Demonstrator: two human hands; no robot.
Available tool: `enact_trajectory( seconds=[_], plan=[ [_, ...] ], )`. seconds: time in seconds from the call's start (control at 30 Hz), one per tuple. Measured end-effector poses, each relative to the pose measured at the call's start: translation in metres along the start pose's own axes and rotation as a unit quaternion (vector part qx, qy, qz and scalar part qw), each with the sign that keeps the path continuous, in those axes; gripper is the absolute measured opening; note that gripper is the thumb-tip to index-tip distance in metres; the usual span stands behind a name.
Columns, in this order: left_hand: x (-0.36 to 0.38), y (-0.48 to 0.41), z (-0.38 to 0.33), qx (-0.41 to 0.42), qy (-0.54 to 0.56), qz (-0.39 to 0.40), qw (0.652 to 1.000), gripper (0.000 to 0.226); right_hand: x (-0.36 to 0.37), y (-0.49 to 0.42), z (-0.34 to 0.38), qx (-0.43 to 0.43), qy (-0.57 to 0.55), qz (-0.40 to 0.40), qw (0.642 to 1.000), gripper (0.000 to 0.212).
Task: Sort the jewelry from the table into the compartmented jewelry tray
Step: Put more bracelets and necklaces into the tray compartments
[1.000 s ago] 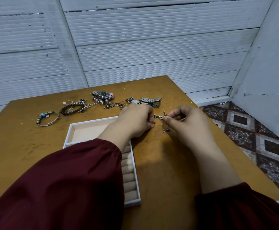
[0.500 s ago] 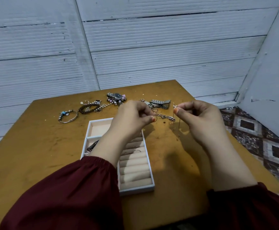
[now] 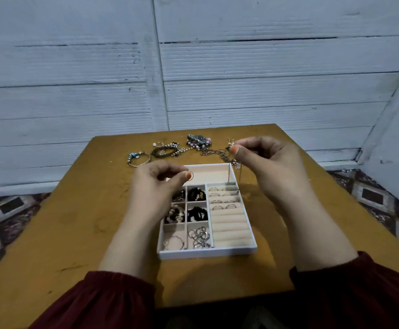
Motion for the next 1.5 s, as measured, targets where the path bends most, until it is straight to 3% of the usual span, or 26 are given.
enact_trajectory(
  seconds=[0.53,0.67,1.5],
  plan=[
    [-0.059,0.014,0.059,-0.056,0.029,-0.086,0.994,0.011,0.075,0.041,0.021,-0.028,-0.003,0.105,0.994,0.01],
    [-0.059,0.014,0.067,-0.076,0.046,-0.075,0.993,0.009,0.077,0.051,0.016,-0.015,0.009,0.121,0.993,0.007],
    [-0.046,0.015,0.067,-0.08,0.041,-0.066,0.994,0.012,0.047,0.074,-0.01,0.054,0.014,0.093,0.994,0.01]
  ],
)
Point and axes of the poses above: each hand's wrist, its own y-axis away from the middle knuckle, its own x-axis out of the palm, z = x × y, the point moved 5 cm from there along -y, towards the middle knuckle, and after that the axes turned 4 degrees about -z, right-handed, at the moved point
